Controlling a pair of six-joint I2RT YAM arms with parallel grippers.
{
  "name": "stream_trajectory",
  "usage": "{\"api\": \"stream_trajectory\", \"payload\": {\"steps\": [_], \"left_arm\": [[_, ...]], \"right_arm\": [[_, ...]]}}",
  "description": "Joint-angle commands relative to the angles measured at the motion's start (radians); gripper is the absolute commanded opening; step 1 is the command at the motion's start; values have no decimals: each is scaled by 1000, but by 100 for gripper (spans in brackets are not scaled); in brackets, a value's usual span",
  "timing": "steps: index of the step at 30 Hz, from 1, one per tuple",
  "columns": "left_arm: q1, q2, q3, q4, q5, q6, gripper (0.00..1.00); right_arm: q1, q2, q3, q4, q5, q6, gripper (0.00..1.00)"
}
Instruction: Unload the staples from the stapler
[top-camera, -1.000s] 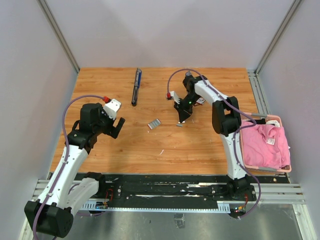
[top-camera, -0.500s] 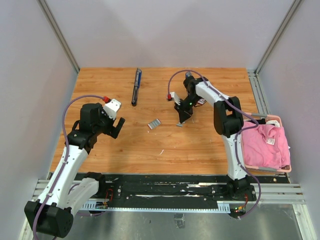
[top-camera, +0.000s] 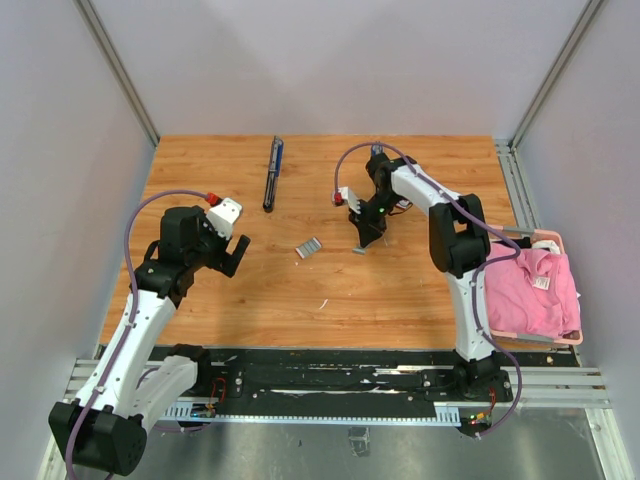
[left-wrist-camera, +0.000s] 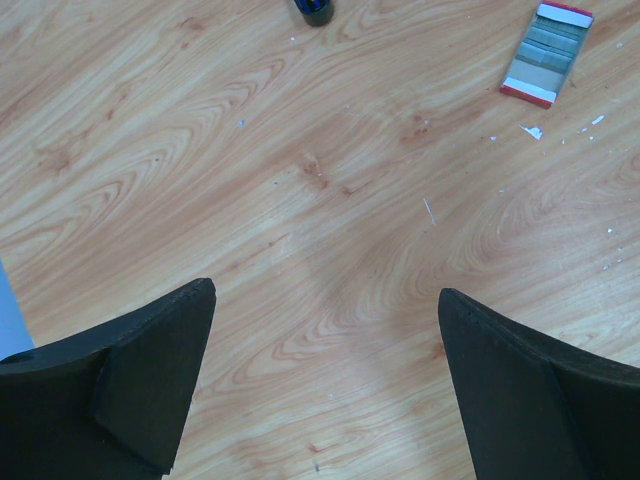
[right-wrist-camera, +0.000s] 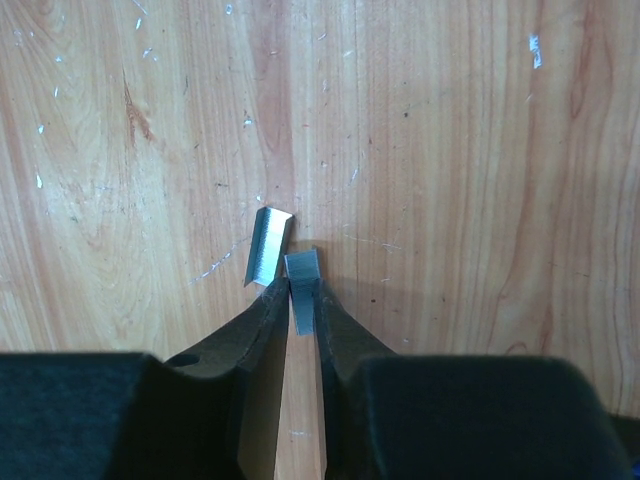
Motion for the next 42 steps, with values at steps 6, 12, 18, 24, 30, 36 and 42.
{"api": "stream_trajectory", "payload": {"steps": [6,12,18,24,30,36,42], "left_arm": [[4,-18,-2,17,8,6,98],[4,-20,-4,16,10,6,98],[4,-22,-5,16,10,8,98],[4,-22,-4,16,8,6,98],[4,-19,-5,18,11,8,98],[4,-19,-4,17,19,7,98],[4,-22,-2,14,19,8,98]], "right_arm": [[12,-52,-45,-1,54,-39,22],[12,-61,-56,18,77,-38,32],[10,-57,-57,20,63,-35,29],[7,-45,-8,-9,44,8,30],[10,-155,-149,94,168,63,37],[10,-304,-328,288,239,204,38],[6,-292,-350,416,215,382,37]]}}
